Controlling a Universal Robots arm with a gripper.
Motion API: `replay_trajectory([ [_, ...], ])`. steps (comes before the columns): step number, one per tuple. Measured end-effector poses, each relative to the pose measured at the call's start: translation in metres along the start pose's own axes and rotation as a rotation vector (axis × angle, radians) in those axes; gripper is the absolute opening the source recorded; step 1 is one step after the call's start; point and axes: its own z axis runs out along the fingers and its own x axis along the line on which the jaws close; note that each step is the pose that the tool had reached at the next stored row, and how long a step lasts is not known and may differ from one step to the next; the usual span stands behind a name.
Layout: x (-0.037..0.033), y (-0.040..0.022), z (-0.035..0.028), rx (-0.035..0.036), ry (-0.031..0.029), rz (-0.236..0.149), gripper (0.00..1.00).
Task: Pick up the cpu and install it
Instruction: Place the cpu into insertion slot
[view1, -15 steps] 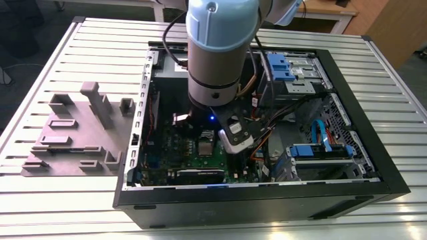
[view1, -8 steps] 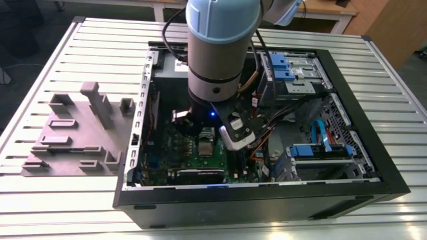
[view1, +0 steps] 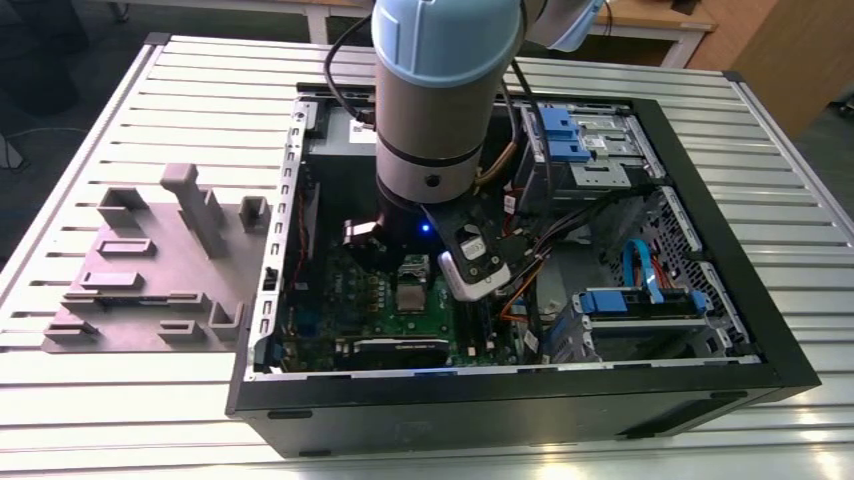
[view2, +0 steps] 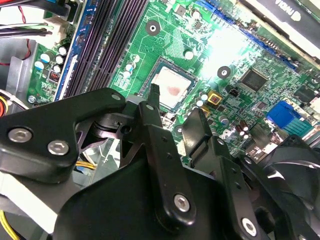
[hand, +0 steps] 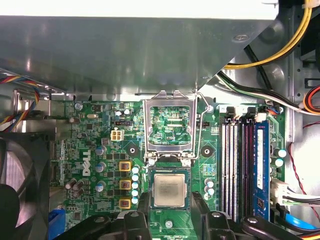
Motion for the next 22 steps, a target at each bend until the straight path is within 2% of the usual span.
replay_trajectory([
  [3, 0.0, 0.0, -0.0001, 0.0, 0.0, 0.0, 0.44],
  [5, 0.0, 0.0, -0.0001, 0.0, 0.0, 0.0, 0.31],
  [6, 0.0, 0.0, -0.0001, 0.0, 0.0001, 0.0, 0.31],
  [8, 0.0, 0.0, -0.0002, 0.0, 0.0, 0.0, 0.2],
  [9, 0.0, 0.0, -0.0002, 0.0001, 0.0, 0.0, 0.2],
  [11, 0.0, 0.0, -0.0002, 0.0, 0.0, 0.0, 0.1],
  [18, 0.0, 0.0, -0.0004, 0.0, 0.0, 0.0, 0.1],
  [22, 0.0, -0.0001, 0.0006, 0.0054, 0.0002, 0.001, 0.1],
])
